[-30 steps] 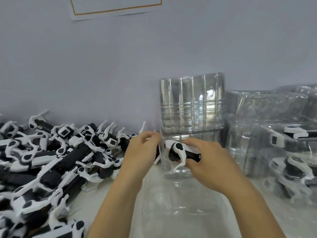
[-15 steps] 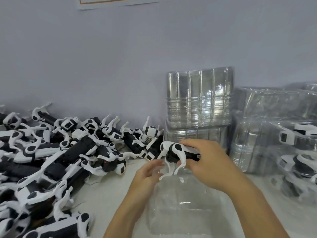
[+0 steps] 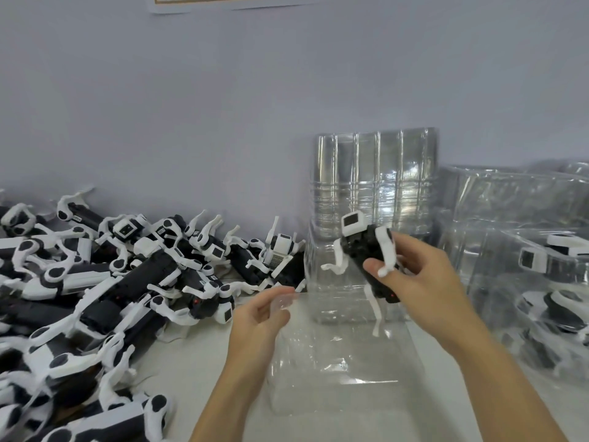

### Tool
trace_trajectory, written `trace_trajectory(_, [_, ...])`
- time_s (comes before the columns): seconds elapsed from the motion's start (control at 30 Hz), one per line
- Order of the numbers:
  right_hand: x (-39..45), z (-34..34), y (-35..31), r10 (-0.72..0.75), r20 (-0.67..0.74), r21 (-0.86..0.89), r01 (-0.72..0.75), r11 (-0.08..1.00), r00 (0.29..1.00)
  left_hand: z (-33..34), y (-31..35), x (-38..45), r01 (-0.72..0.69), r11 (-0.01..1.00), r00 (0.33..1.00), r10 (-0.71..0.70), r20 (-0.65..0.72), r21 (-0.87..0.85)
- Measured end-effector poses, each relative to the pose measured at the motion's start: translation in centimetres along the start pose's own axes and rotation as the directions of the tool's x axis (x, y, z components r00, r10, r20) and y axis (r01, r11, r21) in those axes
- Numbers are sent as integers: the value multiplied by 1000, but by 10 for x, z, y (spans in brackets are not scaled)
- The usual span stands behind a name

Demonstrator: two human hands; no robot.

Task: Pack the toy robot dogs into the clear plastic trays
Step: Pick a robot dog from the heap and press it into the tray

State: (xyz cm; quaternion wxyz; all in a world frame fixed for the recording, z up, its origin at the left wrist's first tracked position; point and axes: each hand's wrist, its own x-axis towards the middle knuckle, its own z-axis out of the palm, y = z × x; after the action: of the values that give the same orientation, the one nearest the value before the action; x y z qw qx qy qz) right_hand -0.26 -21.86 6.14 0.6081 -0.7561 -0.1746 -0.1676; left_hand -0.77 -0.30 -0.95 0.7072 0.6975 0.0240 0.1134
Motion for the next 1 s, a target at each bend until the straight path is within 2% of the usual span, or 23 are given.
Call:
trace_trajectory(0.13, [0, -8, -4, 0, 14, 30, -1, 1000, 1000, -1, 7, -2, 14, 997, 998, -19, 60, 70])
trace_trajectory(0.27, [1, -8, -3, 6, 18, 57, -7, 998, 1000, -20, 23, 7, 35, 936, 984, -93, 150, 349])
trace_trajectory(0.37, [2, -8, -2, -3, 20, 90, 2, 996, 1000, -50, 40, 13, 56, 853, 988, -121, 92, 519])
trace_trajectory(0.5, [3, -7, 0, -4, 29, 104, 1, 995, 1000, -68, 50, 16, 125, 631, 985, -170, -21, 765])
trace_trajectory(0.57, [2, -6, 1, 4, 36, 95, -7, 995, 999, -60, 50, 15, 93, 462, 983, -183, -8, 882])
trace_trajectory(0.63, [2, -5, 2, 8, 43, 83, -11, 996, 999, -47, 45, 14, 69, 370, 980, -197, 5, 926])
trace_trajectory(0.73, [2, -5, 4, 10, 53, 78, -14, 997, 999, -34, 40, 12, 35, 380, 982, -187, 40, 924])
trace_trajectory(0.87, [2, -9, 4, 9, 40, 88, -12, 996, 999, -39, 56, 11, -126, 366, 974, -132, 185, 922])
trace_trajectory(0.93, [3, -14, 5, 14, 23, 78, -16, 997, 1000, -46, 74, 9, -176, 401, 969, -92, 231, 899])
trace_trajectory(1.0, [4, -18, 3, 2, -17, 121, 0, 993, 1000, -53, 93, 2, -186, 474, 975, -19, 221, 861])
